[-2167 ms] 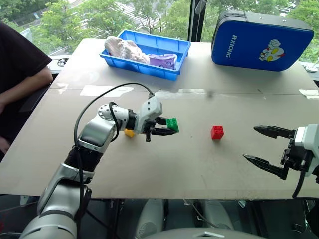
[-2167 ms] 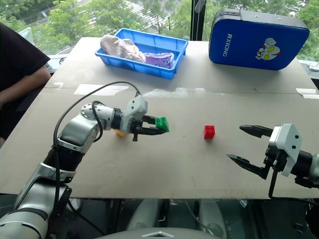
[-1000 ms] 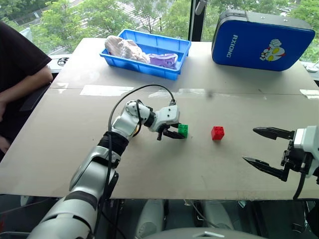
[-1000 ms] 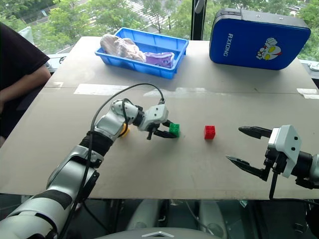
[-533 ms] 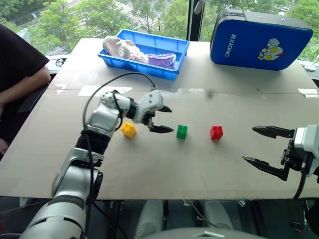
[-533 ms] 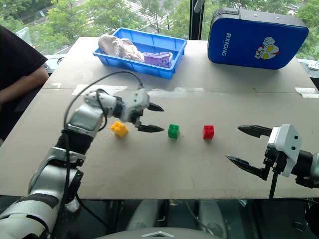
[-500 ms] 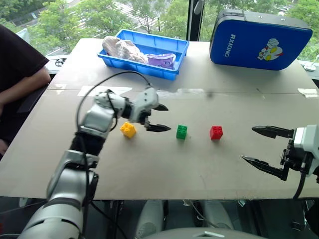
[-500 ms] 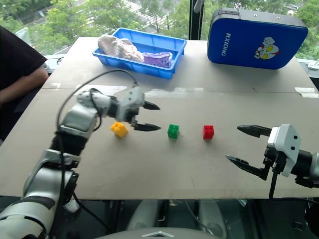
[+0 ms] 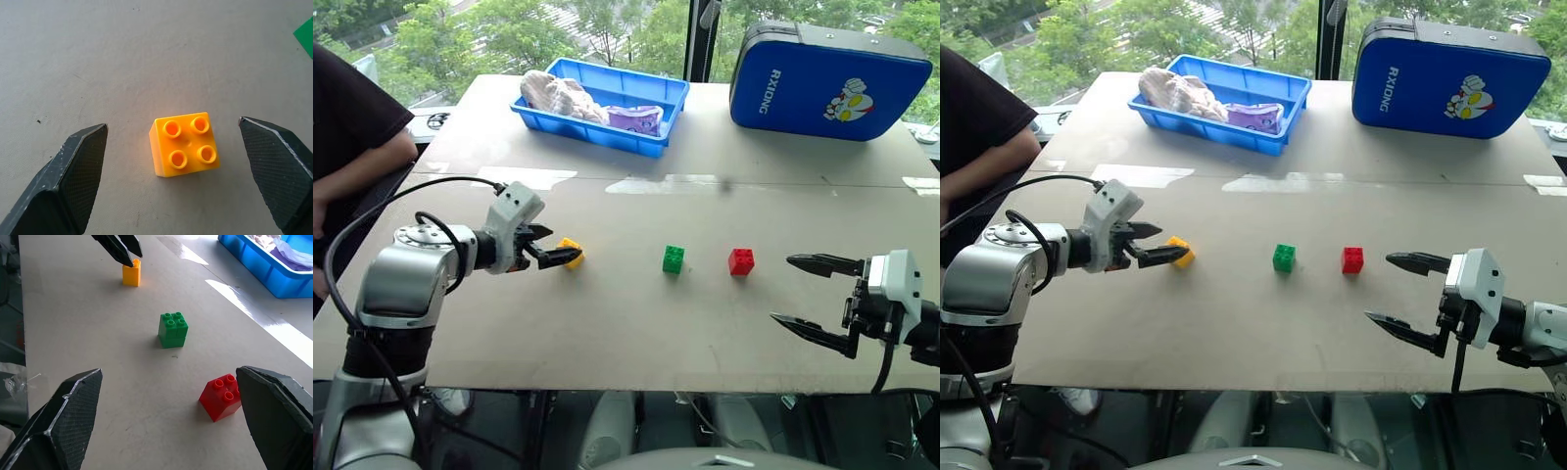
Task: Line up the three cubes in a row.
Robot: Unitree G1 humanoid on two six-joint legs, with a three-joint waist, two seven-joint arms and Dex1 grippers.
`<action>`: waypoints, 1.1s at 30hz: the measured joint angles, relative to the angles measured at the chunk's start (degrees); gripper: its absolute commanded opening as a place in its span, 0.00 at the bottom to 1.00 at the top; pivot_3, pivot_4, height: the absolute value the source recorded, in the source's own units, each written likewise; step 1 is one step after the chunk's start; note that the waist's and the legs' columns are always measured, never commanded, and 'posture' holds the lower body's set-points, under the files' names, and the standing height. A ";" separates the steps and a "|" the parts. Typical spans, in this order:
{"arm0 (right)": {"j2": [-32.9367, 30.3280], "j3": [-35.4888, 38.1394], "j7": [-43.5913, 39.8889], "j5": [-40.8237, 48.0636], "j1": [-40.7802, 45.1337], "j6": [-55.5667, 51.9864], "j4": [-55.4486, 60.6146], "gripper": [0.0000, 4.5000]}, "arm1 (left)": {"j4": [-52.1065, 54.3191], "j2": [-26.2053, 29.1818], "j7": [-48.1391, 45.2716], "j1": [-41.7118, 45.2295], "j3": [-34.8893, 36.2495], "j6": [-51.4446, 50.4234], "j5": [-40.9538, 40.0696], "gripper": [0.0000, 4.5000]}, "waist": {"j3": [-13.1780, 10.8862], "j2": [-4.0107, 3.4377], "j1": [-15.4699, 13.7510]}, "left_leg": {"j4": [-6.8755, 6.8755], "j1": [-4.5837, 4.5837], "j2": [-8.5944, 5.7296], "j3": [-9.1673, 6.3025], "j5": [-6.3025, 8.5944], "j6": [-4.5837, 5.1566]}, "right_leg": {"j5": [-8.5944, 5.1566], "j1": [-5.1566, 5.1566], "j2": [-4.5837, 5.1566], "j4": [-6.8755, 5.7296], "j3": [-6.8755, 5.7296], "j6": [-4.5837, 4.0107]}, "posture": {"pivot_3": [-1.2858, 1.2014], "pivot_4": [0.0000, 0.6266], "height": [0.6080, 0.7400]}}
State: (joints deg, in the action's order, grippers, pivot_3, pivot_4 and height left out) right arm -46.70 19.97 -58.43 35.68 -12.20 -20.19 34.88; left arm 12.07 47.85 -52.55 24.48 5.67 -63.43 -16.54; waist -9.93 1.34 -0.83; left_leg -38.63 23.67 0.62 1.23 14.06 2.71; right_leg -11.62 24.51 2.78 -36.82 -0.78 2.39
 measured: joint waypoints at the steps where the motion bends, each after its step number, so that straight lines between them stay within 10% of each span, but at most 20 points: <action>1: 0.00 0.04 -0.03 0.01 -0.31 0.23 0.01 1.00 | 0.48 -0.26 1.32 0.00 -0.24 -0.89 -0.39 0.97 | 0.00 0.00 0.01 | 0.00 0.00 0.00 0.00 0.00 0.00 | 0.00 0.00 0.00 0.00 0.00 0.00 | 0.52 0.24 1.00; 6: 0.00 0.13 -0.08 0.00 -2.00 0.54 0.08 1.00 | 1.02 -0.67 5.41 -0.39 -3.28 -1.45 -0.42 0.97 | 0.00 0.00 0.00 | 0.00 0.00 0.00 0.02 0.00 0.00 | 0.08 0.00 0.00 0.00 0.02 -0.13 | 0.52 0.24 1.00; 15: 0.00 0.17 0.02 0.00 -2.56 0.63 0.14 1.00 | 0.71 0.45 5.76 -2.18 -4.16 1.82 -1.24 0.29 | 0.01 0.00 0.00 | 0.00 -0.01 0.00 0.03 0.00 0.00 | 0.02 0.00 0.02 0.00 0.03 -0.25 | 0.52 0.24 1.00; 25: 0.14 0.40 0.37 0.08 -3.36 0.73 0.69 1.00 | -8.00 3.98 -11.81 -1.41 -7.07 25.87 -1.97 0.29 | 0.01 0.00 -0.25 | 0.00 0.01 -0.02 0.04 0.00 0.00 | -0.02 0.01 0.06 0.01 -0.01 -0.46 | 0.52 0.24 1.00; 33: 0.24 1.44 0.10 0.42 -4.59 0.82 1.35 1.00 | -29.90 -0.05 -28.32 15.63 -19.33 49.00 6.18 0.29 | 0.03 0.03 -0.30 | -0.02 0.05 -0.15 0.08 0.00 0.01 | 0.10 0.01 0.00 0.02 0.02 -0.23 | 0.52 0.24 1.00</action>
State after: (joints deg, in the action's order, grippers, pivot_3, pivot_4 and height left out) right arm -46.46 21.41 -58.34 36.11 -16.78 -19.37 36.22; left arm -17.83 47.79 -80.87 40.11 -13.65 -14.43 -10.36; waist -9.90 1.37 -1.13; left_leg -38.65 23.71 0.47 1.31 14.06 2.73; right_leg -11.52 24.52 2.78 -36.80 -0.76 2.17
